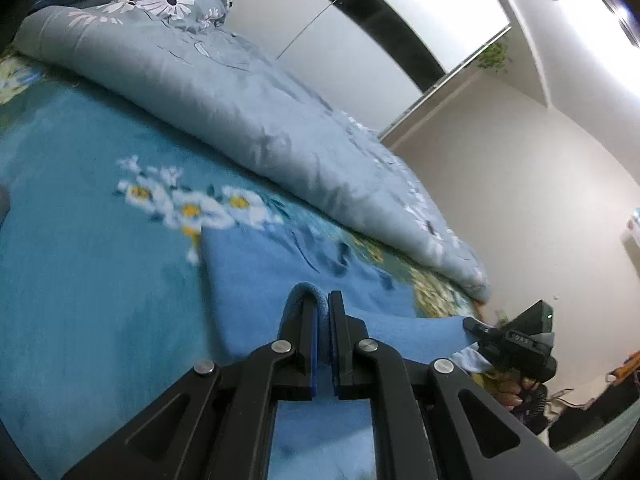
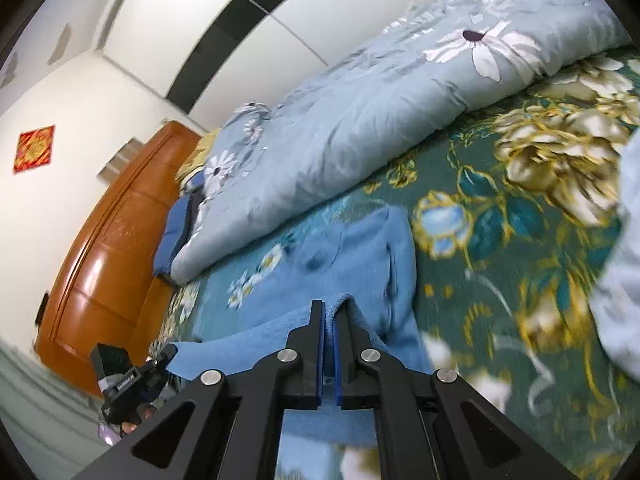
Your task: Fold clothes
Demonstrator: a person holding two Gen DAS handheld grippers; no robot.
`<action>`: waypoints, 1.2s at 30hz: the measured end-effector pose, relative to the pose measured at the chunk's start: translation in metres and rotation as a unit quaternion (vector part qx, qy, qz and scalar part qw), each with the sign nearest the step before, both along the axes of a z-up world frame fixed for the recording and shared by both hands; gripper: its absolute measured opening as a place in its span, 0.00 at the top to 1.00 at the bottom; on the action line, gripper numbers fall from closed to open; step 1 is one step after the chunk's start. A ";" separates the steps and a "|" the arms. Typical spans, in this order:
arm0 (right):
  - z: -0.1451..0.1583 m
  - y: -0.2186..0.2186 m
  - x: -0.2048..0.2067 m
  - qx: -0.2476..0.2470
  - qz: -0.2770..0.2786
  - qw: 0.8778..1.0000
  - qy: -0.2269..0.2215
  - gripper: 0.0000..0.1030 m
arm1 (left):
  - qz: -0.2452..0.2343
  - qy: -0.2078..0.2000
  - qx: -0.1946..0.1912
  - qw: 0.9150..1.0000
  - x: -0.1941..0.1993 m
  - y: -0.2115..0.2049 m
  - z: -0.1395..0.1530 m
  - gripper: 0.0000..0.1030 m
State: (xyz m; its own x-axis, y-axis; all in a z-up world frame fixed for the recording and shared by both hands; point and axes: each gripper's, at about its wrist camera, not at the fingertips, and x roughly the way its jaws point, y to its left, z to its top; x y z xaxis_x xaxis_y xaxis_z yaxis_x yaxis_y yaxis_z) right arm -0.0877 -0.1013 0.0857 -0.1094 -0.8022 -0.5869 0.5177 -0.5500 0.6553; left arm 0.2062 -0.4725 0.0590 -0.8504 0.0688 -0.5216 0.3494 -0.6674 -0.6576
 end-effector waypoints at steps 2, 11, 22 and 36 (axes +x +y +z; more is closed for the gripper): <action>-0.006 -0.020 -0.019 0.018 -0.002 1.000 -0.004 0.96 | 0.006 -0.014 0.006 1.000 -0.021 -0.016 -0.009 0.95; -0.048 -0.079 -0.079 0.074 -0.013 0.997 -0.030 0.96 | 0.027 -0.069 0.018 0.997 -0.080 -0.054 -0.051 0.95; -0.056 -0.094 -0.092 0.087 -0.004 0.996 -0.020 0.93 | 0.038 -0.045 0.057 0.997 -0.085 -0.068 -0.049 0.75; -0.050 -0.018 -0.046 0.041 -0.011 0.999 -0.009 0.39 | 0.060 -0.081 0.046 0.994 -0.003 -0.038 -0.041 0.55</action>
State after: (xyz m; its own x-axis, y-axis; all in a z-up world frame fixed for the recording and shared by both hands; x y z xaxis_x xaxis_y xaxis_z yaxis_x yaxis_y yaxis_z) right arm -0.1338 -0.1194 0.0360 -0.1149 -0.7483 -0.6534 0.4926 -0.6141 0.6166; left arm 0.2028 -0.5108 0.0181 -0.7603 0.0261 -0.6490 0.5294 -0.5541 -0.6425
